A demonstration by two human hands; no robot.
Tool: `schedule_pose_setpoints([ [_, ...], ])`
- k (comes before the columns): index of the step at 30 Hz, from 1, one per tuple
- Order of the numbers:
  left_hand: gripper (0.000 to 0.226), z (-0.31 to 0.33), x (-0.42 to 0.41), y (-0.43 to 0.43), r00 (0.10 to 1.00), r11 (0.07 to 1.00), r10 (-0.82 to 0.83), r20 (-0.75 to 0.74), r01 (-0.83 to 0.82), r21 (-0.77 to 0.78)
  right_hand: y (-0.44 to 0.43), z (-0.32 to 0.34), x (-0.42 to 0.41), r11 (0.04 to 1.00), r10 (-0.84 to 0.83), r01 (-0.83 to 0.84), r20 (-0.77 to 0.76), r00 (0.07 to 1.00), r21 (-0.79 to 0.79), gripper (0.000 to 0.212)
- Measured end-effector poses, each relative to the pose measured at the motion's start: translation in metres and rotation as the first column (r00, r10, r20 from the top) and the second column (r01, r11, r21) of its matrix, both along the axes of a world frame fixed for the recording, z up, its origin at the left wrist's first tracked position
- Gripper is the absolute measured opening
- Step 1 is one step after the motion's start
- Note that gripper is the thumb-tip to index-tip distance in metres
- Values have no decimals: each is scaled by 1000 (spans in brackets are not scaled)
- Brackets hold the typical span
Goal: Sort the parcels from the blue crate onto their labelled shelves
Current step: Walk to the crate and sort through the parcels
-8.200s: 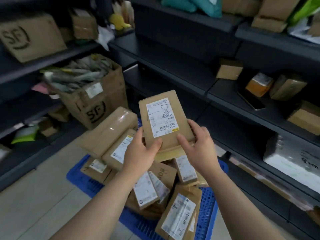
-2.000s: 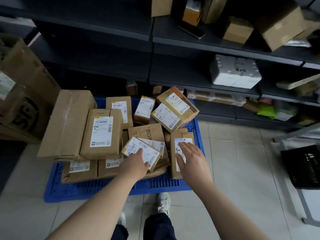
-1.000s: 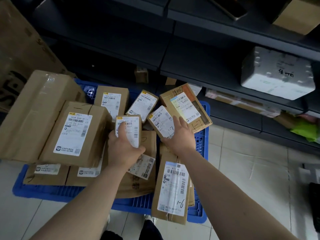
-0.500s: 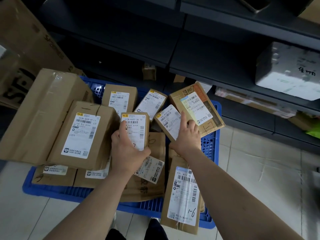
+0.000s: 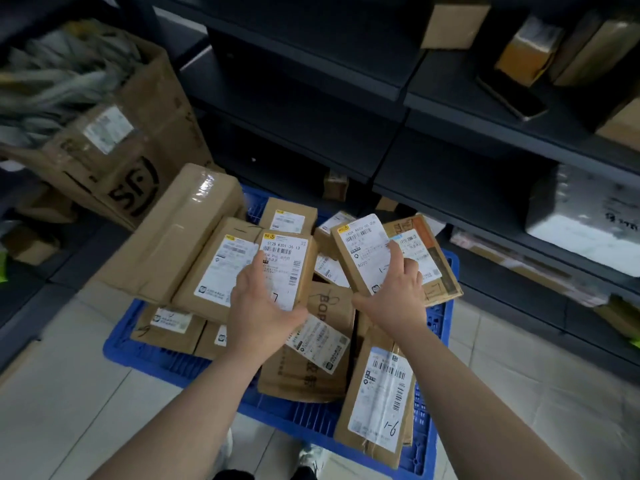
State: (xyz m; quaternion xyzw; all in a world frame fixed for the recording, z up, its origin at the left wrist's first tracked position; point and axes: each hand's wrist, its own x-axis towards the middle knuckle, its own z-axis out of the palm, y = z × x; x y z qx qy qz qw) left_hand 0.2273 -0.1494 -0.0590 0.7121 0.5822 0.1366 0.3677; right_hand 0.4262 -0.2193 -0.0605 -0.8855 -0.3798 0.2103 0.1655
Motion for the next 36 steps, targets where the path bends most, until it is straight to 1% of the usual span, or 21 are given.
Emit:
schedule_pose_setpoints([
  [2,113,8,-13,-2,1000,1000,12,-11,-12,7,-4,9,-9,1000,3,-3,7,1000,-28,106],
  [5,111,18,-30,-3,999,999,20,-33,-19,26,-9,21,-24,994,6,-4,25,1000,-106,108],
  [7,110,24,-41,-2,999,999,39,-20,-38,25,-9,30,-37,994,17,-14,33,999,-110,106],
  [13,103,47,-84,8,994,993,97,-49,-93,68,-1,58,-90,994,81,-79,27,996,-69,106],
  [16,101,61,-119,16,991,988,126,-43,-121,98,9,72,-126,994,105,-104,28,994,-27,105],
  [19,98,77,-170,23,985,978,172,2,-171,118,25,92,-176,989,146,-147,33,989,27,104],
  [25,98,116,-300,37,956,939,294,7,-290,186,65,131,-301,949,276,-276,26,961,153,106],
  [28,94,135,-379,39,914,891,405,-5,-393,228,85,147,-376,904,373,-367,15,928,218,102],
  [31,93,152,-457,37,851,828,526,-14,-507,240,106,160,-454,841,483,-463,-3,875,280,100],
  [34,95,163,-532,31,759,739,651,-20,-627,247,126,171,-532,762,601,-568,-14,799,311,101],
  [36,96,166,-578,25,692,671,721,-6,-697,255,140,175,-582,694,683,-641,-17,731,328,102],
])
